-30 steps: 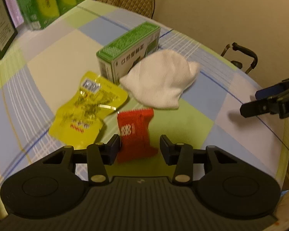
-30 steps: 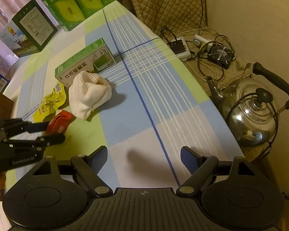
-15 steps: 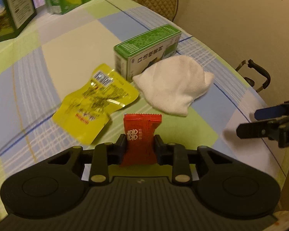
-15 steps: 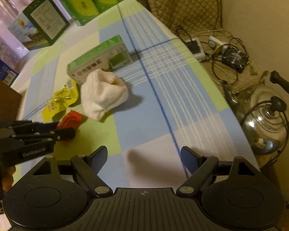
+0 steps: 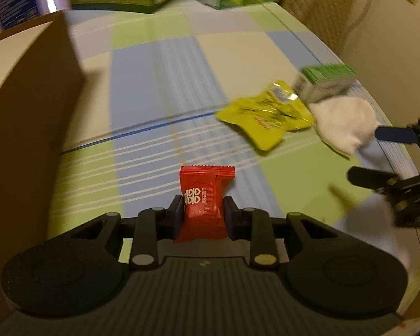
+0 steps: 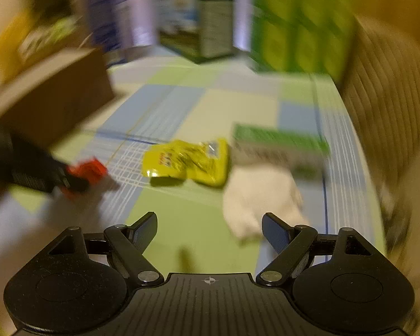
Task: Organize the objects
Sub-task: 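Grasp the red candy with the left tool while the right tool grasps the yellow packet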
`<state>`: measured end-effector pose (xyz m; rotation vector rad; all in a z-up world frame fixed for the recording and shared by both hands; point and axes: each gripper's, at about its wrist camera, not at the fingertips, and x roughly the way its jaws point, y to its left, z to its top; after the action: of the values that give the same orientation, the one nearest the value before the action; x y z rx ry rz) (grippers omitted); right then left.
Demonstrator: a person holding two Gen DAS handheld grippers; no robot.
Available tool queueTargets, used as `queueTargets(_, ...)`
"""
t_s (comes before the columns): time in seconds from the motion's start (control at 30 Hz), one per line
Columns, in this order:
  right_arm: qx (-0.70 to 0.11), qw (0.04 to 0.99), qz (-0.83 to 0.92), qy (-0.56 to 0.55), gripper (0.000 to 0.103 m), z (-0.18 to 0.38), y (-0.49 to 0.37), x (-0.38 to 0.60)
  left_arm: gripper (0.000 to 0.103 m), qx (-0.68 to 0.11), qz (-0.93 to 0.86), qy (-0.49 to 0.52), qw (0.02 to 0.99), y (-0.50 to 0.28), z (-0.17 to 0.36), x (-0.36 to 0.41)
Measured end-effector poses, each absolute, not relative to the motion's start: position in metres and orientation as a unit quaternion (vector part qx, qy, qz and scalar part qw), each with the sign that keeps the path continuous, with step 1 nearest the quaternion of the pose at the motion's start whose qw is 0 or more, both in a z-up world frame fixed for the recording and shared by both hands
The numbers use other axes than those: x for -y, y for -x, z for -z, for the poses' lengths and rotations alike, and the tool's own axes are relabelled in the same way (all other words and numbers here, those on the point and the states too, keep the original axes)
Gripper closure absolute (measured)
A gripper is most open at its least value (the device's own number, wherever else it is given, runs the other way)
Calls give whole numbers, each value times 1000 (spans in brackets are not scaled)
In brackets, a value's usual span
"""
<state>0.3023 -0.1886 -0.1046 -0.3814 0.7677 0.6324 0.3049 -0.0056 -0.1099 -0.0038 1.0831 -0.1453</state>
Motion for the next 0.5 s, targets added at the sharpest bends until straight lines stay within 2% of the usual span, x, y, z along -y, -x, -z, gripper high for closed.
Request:
queueTargets(0.2, -308, 840, -336, 295, 26, 142, -316, 148, 78, -512, 36, 22, 858, -298, 108, -13)
queueTargets(0.3, -299, 832, -348, 312, 35, 155, -326, 135, 78, -510, 25, 28, 859, -296, 107, -18)
queueTargets(0.5, -290, 839, -355, 292, 39, 164, -346, 121, 78, -507, 11, 38, 861, -296, 106, -27)
